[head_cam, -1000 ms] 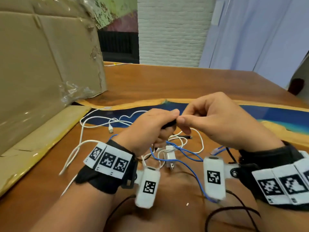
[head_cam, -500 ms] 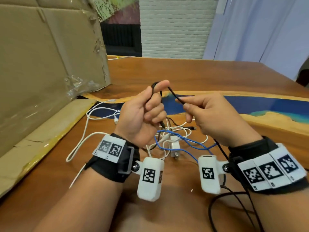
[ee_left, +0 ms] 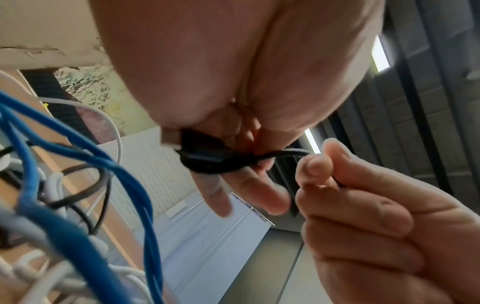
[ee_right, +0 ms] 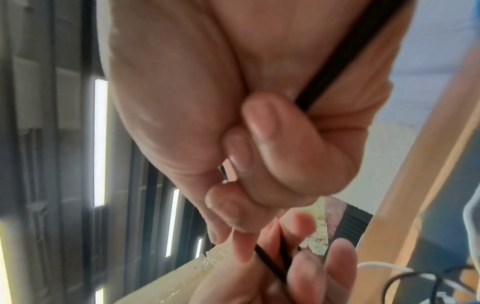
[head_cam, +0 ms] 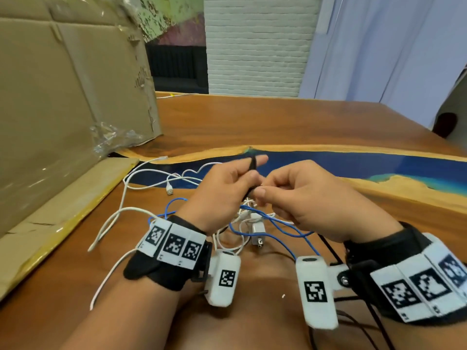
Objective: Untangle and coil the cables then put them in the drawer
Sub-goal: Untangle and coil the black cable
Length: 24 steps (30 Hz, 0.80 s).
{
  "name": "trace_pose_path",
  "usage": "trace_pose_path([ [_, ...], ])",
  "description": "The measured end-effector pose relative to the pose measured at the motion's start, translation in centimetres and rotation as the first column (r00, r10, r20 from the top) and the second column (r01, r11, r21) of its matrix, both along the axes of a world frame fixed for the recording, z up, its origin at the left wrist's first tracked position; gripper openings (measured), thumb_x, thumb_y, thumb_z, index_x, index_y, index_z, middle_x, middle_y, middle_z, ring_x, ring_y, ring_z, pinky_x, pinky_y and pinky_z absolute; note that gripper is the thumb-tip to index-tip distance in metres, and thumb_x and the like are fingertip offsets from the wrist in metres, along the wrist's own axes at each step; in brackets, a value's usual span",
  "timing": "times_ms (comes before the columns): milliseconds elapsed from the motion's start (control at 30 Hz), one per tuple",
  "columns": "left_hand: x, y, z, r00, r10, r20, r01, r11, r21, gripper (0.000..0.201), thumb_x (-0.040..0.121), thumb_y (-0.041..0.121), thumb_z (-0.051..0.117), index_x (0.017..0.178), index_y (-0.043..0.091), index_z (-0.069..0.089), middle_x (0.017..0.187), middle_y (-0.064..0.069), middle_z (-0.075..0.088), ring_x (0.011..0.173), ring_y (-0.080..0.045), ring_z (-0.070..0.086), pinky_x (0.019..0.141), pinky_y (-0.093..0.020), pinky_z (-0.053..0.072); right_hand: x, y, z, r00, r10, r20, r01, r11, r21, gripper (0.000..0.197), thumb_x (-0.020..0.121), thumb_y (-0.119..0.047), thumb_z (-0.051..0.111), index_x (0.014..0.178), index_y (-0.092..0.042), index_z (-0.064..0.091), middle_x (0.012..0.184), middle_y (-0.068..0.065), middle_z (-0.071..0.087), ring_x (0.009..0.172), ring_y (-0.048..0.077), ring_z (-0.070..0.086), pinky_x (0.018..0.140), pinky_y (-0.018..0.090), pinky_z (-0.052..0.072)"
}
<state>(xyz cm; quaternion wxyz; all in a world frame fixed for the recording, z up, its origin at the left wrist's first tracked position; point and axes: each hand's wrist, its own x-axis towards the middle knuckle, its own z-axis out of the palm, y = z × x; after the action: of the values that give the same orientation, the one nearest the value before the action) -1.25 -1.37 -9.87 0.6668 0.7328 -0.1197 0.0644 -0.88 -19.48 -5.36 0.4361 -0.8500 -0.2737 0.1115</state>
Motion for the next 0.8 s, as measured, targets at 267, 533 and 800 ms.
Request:
trace_pose_path([
  [267,-1.1,0.8,0.8,0.962,-0.231,-0.143,0.234,0.972,0.001,0.047,0.101,0.036,0.047,0.063,0.017,0.069,0.049,0.001,0.023,0.044,-0.015,0.019,0.043,-0.025,0.029,0.7,-0.7,0.5,0.999,0.019,0.040,-0.021,0.999,0.049,0.028,0.096,-0.025,0.070,0.076,-0.006,0.073,0.043,-0.012,0.049,0.036,0.003,0.041,0.042,0.007,0.030],
  [533,-0.7,2.6,1.1,0.962,-0.221,-0.158,0.223,0.975,-0.007,0.041,0.093,0.036,0.052,0.074,0.008,0.074,0.053,0.001,0.018,0.046,-0.013,0.013,0.043,-0.022,0.017,2.0,-1.1,1.4,0.968,-0.060,0.243,0.066,0.998,-0.016,0.010,0.093,-0.028,0.073,0.088,-0.032,0.081,0.073,0.000,0.073,0.067,0.024,0.062,0.064,0.037,0.050],
  [800,-1.2,1.7,1.6,0.916,-0.397,0.051,0.332,0.681,-0.653,0.042,0.102,0.024,0.038,0.120,0.000,0.068,0.055,0.008,0.025,0.041,-0.003,0.020,0.042,-0.020,0.021,2.2,0.5,-0.6,0.926,-0.242,0.289,0.245,0.969,0.028,0.024,0.103,-0.021,0.059,0.119,-0.027,0.076,0.067,-0.005,0.067,0.045,-0.003,0.049,0.046,0.011,0.034],
])
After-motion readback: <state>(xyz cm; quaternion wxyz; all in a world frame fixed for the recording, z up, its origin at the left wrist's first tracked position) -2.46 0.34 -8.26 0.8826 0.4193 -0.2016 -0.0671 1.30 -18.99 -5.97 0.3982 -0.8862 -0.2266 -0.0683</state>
